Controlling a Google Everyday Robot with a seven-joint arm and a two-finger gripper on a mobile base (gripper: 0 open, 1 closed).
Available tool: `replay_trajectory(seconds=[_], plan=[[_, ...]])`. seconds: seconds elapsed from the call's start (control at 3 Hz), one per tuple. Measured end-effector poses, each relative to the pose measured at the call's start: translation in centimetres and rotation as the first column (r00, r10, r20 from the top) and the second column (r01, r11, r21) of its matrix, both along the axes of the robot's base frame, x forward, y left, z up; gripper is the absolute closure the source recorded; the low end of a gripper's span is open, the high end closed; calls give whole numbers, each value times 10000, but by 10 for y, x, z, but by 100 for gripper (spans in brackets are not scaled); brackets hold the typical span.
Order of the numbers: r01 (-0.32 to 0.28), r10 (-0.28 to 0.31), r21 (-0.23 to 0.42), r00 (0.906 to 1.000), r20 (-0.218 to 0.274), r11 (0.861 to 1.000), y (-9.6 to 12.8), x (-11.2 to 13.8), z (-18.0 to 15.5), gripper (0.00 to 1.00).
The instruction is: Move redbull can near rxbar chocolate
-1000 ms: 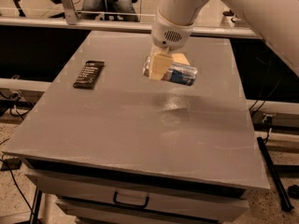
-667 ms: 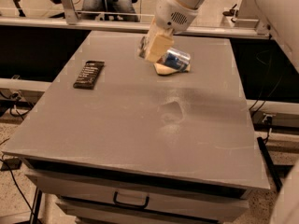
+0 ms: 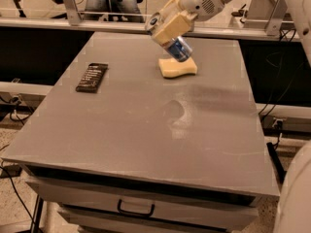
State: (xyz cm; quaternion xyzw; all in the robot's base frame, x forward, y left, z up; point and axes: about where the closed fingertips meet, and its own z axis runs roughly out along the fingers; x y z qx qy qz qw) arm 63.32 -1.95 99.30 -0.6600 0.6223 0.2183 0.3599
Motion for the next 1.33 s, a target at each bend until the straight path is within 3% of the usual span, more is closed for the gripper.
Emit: replay_trajectory(seconds=[0.33, 0.67, 1.0, 1.33], plan=[[-332, 315, 2248, 9994, 111, 9738, 31, 7, 24, 100], [-307, 334, 3842, 9994, -3, 9227, 78, 14, 46, 100], [-209, 315, 4222, 9993, -182, 9063, 112, 22, 56, 100], [-205, 342, 4286, 9991, -244, 9032, 123, 23, 58, 100]])
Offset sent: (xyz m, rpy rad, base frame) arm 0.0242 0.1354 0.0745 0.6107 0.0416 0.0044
